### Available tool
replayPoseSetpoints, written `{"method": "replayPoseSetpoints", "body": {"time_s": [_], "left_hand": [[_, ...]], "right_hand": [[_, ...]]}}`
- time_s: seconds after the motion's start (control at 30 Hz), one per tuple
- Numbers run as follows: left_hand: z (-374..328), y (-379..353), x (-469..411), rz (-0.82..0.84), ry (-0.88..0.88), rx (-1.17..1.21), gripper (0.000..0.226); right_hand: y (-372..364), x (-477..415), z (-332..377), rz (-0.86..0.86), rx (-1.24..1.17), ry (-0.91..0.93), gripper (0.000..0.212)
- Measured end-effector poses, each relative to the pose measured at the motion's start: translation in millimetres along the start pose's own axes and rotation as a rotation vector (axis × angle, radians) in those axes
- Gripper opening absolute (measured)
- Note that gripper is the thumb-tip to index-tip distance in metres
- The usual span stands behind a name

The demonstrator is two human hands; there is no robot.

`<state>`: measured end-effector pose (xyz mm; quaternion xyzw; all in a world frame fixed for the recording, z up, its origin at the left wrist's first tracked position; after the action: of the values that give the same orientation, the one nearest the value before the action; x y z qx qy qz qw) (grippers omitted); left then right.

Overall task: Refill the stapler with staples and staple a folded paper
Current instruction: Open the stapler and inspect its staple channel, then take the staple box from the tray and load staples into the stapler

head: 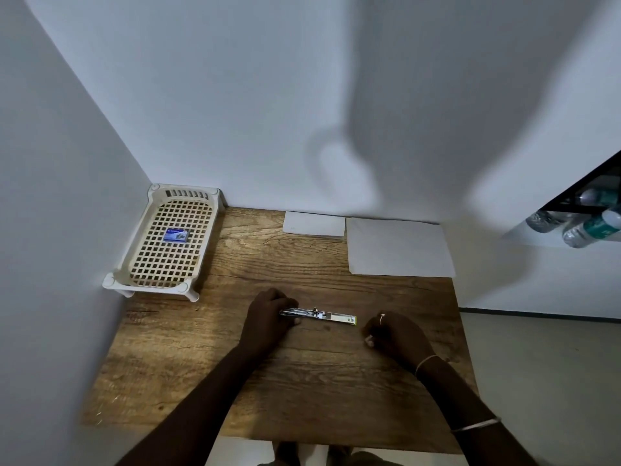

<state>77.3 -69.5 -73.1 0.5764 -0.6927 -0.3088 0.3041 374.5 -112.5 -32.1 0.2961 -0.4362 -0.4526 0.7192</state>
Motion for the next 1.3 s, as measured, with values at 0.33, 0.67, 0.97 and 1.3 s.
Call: {"method": "replayPoseSetpoints", "body": {"time_s": [0.33, 0.67, 0.97, 1.3], "left_hand": [[0.0, 18.2, 3.5, -0.054, -0.047, 0.030, 0.056], [31.2, 117.0, -33.3, -0.519, 0.172, 0.188, 0.022], [87.8, 172.4, -61.7, -0.619, 0.469, 0.213, 0.028], [134.0, 179.2, -79.9, -0.539, 0.581, 0.181, 0.045]], "right_hand": [[7.3, -9.8, -12.9, -0.141, -0.103, -0.026, 0.018], [34.3, -93.0, 74.4, -0.402, -0.313, 0.142, 0.013], [5.6, -192.8, 216.1, -0.299, -0.322, 0.369, 0.013], [-39.2, -269.1, 318.1, -0.319, -0.072, 0.500, 0.030]]}}
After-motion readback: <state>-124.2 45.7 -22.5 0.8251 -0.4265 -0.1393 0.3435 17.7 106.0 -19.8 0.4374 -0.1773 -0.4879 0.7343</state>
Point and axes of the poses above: each hand's wrist, its own x-axis away from the middle knuckle, its own y-axis out of the back of the hand, z = x × y, the point moved 1 cm from there along -x, towards the middle knuckle, and after that the axes turned 4 degrees about y, right-handed, at the moved point
